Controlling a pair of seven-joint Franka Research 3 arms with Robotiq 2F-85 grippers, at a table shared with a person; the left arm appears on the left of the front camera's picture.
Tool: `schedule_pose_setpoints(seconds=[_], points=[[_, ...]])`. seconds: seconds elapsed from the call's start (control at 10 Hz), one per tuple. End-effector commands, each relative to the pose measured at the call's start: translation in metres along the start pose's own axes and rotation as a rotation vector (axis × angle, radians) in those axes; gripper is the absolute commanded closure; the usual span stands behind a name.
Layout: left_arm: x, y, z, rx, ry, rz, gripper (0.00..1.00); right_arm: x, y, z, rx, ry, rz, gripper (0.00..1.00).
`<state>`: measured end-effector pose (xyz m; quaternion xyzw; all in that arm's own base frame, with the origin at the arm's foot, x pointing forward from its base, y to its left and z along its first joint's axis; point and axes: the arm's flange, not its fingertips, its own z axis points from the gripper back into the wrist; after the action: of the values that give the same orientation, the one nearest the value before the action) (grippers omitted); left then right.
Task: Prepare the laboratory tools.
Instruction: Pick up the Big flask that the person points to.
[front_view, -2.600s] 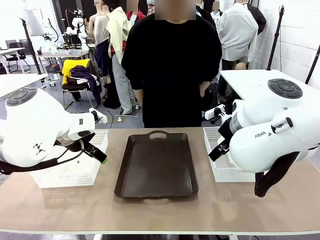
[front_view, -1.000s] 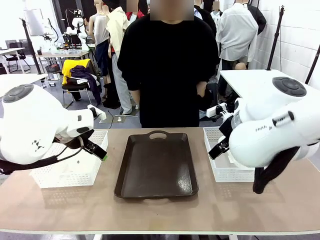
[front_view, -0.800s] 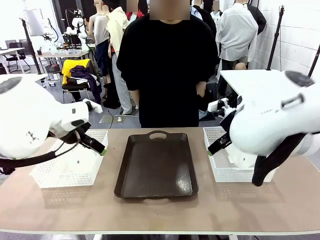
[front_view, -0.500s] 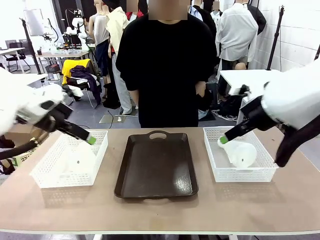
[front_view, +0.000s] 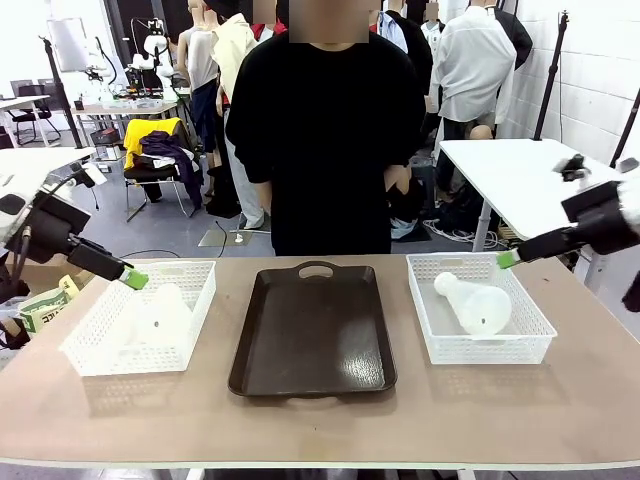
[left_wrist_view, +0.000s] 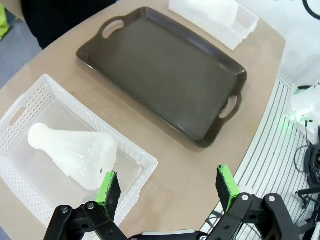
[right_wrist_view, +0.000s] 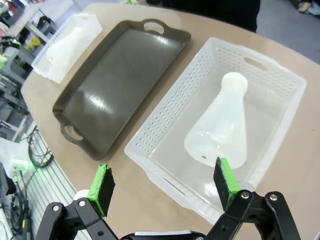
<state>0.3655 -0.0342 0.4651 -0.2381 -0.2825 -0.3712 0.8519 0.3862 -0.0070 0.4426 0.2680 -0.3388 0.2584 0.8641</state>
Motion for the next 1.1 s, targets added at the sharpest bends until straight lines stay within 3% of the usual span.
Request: schedule_pose_setpoints(seconds=[0.0,0.2,0.6,1.0], points=[[-0.008,0.001,0.003,0.014,0.025,-0.055,0.0,-0.076,0.029,0.02,0.001,-0.042,0.026,0.0],[-0.015,-0.004,0.017,0.064,0.085,-0.102,0.0,-0.089,0.034,0.037,-0.019,-0.015,0.005,0.0],[-0.036,-0.018,0.04,0.091,0.025,-0.108,0.0,-0.1,0.04,0.051,0.027,-0.063,0.015,0.0],[-0.031,-0.02,0.039,0.084,0.002,-0.124,0.0,-0.089,0.038,0.044,0.05,-0.049,0.04,0.0]])
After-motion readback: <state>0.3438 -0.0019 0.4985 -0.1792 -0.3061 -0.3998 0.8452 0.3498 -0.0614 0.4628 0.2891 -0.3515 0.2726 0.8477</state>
